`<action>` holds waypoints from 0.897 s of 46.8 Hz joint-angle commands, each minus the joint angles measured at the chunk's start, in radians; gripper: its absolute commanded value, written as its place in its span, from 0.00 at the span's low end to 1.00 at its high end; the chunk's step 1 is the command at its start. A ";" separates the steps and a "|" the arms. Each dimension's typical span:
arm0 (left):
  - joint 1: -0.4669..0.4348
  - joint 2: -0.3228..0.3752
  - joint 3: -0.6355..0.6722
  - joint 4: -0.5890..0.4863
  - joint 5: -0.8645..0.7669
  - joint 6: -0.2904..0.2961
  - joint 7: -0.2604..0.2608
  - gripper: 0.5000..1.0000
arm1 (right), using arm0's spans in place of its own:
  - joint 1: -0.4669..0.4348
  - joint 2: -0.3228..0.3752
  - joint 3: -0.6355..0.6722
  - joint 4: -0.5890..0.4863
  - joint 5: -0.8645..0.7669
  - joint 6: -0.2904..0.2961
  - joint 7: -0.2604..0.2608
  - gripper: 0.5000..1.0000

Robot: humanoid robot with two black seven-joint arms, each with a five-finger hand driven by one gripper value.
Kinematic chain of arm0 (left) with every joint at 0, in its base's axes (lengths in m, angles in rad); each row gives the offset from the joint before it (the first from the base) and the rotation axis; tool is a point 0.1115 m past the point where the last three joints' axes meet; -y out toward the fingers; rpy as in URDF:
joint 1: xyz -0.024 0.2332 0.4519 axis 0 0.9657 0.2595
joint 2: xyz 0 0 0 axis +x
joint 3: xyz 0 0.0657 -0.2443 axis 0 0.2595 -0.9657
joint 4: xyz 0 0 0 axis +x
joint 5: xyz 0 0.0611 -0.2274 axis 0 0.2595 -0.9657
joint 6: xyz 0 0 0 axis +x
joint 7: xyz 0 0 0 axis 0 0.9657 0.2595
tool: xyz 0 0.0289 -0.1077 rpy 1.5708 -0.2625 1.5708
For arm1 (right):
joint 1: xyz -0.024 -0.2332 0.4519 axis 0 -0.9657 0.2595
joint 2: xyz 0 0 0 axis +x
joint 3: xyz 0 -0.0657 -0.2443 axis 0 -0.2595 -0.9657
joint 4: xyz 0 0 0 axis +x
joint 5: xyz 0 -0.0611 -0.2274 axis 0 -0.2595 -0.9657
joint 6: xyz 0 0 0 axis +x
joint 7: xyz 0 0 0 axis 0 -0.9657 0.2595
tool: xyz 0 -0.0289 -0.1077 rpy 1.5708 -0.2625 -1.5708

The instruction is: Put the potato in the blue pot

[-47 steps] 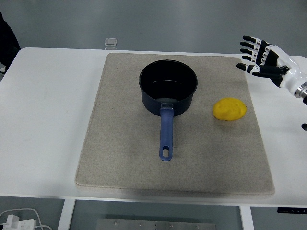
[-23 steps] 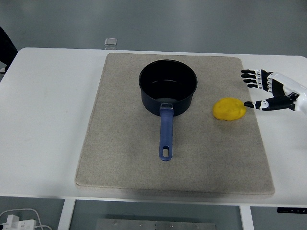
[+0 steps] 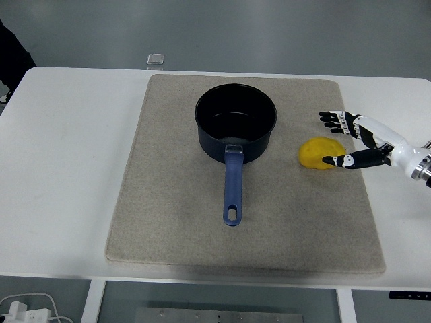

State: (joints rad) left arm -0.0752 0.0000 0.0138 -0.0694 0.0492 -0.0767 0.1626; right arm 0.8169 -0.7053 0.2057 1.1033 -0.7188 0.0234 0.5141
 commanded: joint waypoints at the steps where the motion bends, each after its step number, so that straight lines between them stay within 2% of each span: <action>1: 0.000 0.000 0.000 0.000 0.000 0.000 0.000 0.99 | -0.001 0.009 0.000 -0.008 -0.001 -0.007 0.000 0.85; 20: 0.000 0.000 0.000 0.000 0.000 0.002 0.000 0.99 | -0.004 0.041 -0.025 -0.043 -0.007 -0.046 0.000 0.85; 42: 0.000 0.000 0.000 0.000 0.000 0.000 0.000 0.99 | -0.030 0.075 -0.031 -0.062 -0.042 -0.097 0.023 0.82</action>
State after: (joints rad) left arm -0.0751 0.0000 0.0138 -0.0690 0.0492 -0.0759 0.1626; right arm 0.7887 -0.6373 0.1749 1.0436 -0.7609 -0.0645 0.5360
